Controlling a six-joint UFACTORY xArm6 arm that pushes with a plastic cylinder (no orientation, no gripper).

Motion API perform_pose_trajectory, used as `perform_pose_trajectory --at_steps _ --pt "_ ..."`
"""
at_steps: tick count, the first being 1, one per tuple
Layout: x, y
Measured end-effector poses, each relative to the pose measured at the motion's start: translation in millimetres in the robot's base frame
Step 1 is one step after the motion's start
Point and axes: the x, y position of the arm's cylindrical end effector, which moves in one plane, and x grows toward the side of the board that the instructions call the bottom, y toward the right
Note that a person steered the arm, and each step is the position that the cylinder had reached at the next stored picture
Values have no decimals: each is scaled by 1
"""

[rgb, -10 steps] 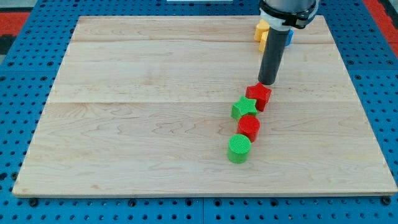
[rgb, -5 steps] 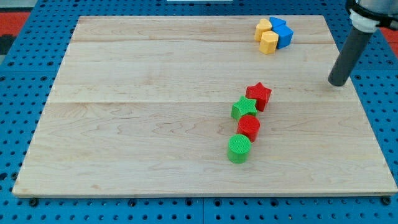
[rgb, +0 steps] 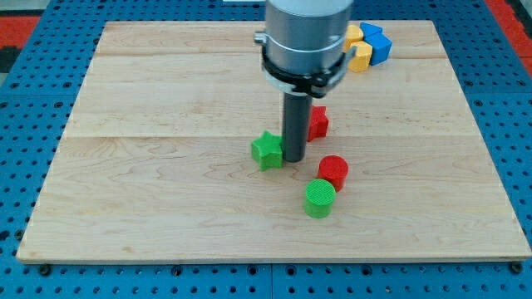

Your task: Move the green star towards bottom center

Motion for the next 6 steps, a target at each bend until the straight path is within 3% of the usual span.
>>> perform_pose_trajectory --at_steps 2,4,6 --pt "-3 -78" --pt "-47 -105" --pt "-24 -134"
